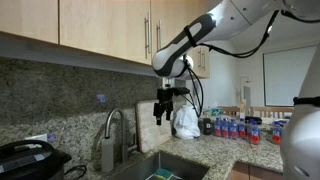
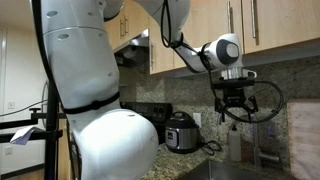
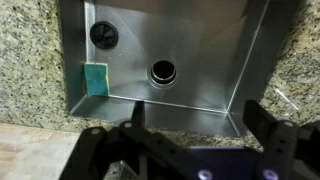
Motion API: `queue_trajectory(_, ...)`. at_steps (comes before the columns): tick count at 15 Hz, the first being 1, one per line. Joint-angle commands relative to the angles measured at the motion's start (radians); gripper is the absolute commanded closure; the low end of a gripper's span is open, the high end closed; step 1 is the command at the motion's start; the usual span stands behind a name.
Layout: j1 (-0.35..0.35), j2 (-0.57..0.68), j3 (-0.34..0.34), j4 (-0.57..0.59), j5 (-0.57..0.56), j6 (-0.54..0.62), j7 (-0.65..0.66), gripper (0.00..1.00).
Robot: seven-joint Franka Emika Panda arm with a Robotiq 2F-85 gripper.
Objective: Turn the tap nozzle to the right
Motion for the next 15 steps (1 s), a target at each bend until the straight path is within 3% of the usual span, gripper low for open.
queue_trajectory(1,-0.011,0.001,0.010,0.002,0.004,-0.002,-0.003,0.00)
queue_trajectory(10,-0.011,0.001,0.010,0.002,0.004,-0.002,-0.003,0.00)
queue_trajectory(15,0.011,0.040,-0.006,-0.013,0.031,0.055,-0.143,0.00)
